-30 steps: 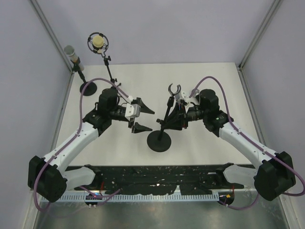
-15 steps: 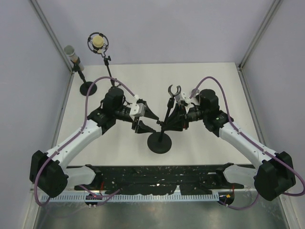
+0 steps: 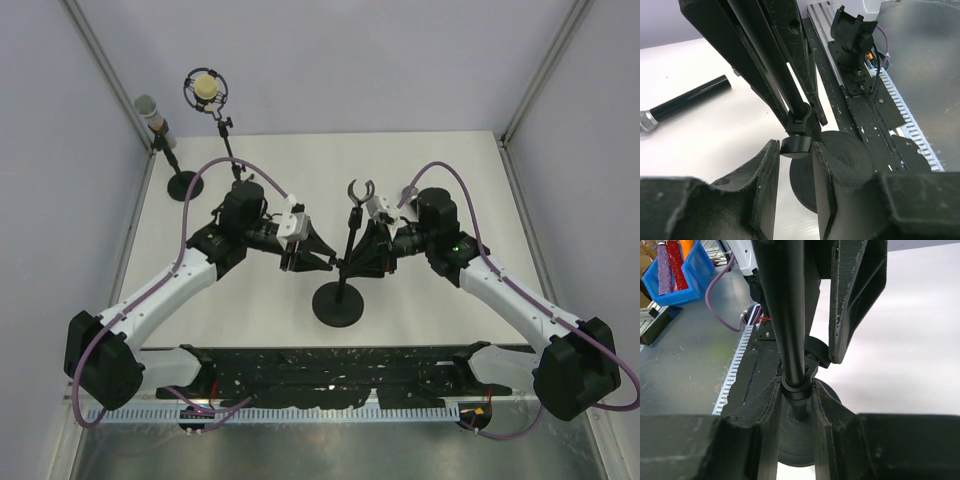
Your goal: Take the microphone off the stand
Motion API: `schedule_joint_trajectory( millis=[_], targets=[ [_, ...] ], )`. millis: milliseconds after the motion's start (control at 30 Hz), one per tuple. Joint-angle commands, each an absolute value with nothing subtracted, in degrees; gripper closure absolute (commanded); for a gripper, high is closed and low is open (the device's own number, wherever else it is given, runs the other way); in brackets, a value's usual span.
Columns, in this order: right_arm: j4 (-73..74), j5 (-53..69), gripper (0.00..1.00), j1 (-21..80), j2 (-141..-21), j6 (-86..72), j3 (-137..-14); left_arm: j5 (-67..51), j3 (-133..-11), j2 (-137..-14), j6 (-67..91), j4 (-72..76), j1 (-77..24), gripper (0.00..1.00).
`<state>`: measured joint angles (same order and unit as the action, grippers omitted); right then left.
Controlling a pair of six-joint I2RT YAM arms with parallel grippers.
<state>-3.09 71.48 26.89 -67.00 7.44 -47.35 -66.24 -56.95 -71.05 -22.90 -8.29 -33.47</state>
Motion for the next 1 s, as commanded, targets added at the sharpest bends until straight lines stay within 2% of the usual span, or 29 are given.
schedule_joint_trajectory(
  millis=[0,67,167,367,533,767,867,967],
  targets=[
    [-6.9,72.6,0.95,26.8,-65.7,8.1,-49.3,-67.1,-58.8,-71.8,-21.7,-7.9,-34.7,0.68],
    [-6.7,72.6,0.94,26.8,-65.7,8.4,-49.3,-66.5,-58.9,-71.7,-21.5,-7.9,-34.7,0.79],
    [-6.0,72.5,0.94,26.7,-65.7,9.3,-49.5,-65.5,-59.0,-71.9,-20.6,-7.8,-34.8,0.85],
    [-0.4,71.5,0.94,26.8,-65.1,15.9,-50.4,-65.0,-59.3,-74.0,-11.5,-4.3,-34.8,0.92],
    [5.4,69.7,0.94,26.7,-63.8,22.8,-51.1,-70.2,-60.6,-78.6,5.6,4.5,-34.7,0.94],
    [15.4,67.1,0.94,26.7,-61.5,35.4,-53.2,-74.3,-58.4,-86.6,36.4,31.7,-34.1,0.82],
    [17.4,66.4,0.94,26.7,-61.1,38.2,-54.0,-73.5,-58.6,-89.5,43.2,34.9,-33.4,0.71],
    [19.1,66.4,0.94,26.8,-61.1,39.9,-54.1,-71.8,-59.1,-91.1,46.5,34.7,-32.9,0.52]
  ],
)
